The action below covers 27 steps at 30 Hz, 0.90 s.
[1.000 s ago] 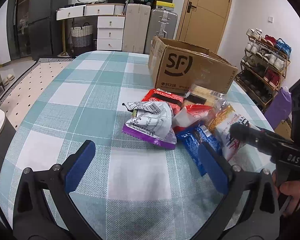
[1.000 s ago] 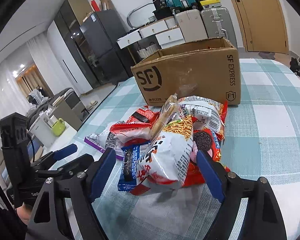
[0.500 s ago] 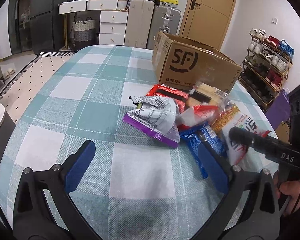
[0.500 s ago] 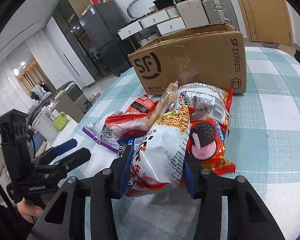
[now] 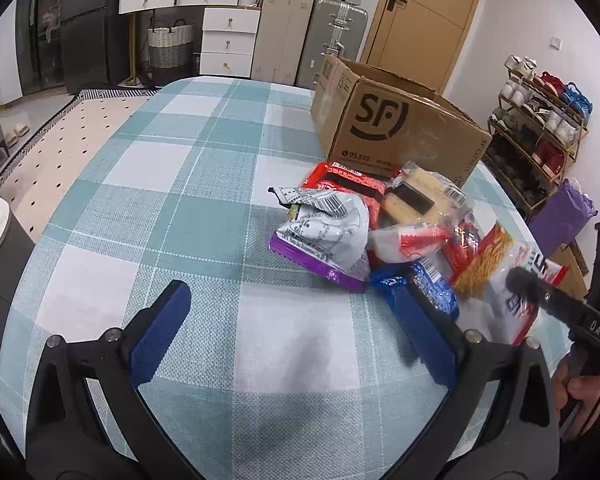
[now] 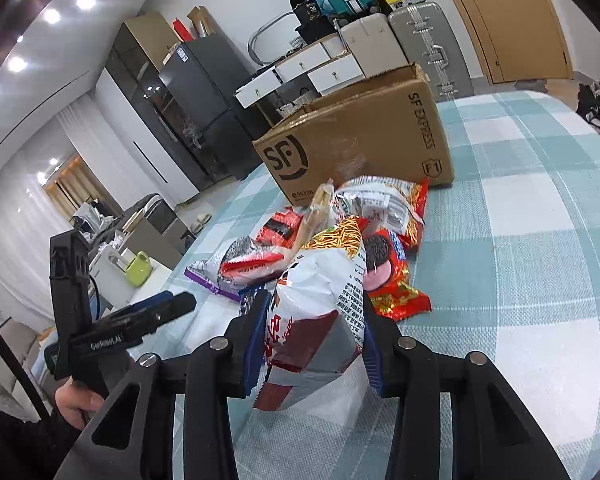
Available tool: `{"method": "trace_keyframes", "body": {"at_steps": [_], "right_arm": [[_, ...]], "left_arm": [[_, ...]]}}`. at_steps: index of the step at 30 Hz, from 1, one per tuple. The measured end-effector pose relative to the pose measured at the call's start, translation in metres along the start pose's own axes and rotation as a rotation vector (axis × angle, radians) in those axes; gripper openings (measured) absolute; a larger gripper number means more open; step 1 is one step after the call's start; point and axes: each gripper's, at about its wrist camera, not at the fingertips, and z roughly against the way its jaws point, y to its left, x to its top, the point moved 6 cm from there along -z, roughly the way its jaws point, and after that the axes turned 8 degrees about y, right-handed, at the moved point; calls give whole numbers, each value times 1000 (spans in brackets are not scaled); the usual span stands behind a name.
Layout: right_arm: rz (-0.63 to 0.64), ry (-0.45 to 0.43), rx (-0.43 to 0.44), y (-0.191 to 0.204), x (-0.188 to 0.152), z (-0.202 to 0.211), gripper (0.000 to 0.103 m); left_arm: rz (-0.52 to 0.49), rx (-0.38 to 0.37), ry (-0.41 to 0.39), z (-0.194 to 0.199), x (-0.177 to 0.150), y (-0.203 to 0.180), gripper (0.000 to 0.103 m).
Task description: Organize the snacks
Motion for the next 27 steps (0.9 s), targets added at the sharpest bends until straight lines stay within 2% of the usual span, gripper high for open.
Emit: {"method": "trace_keyframes", "body": {"at_steps": [8, 17, 24, 27], "right_arm": [[-3, -41, 34, -5, -6, 11, 38], [-63, -82, 66, -17, -6, 21, 38], [-64, -76, 69, -15, -7, 22, 38], [-67, -79, 72, -15, -7, 22, 38]], "left_arm": [[-11, 26, 27, -6, 13, 7, 102], [-29, -11, 73, -26, 37, 0, 102], [-50, -52, 129, -46, 48, -11, 102], [-61, -42, 135, -53, 51, -12, 94]]}}
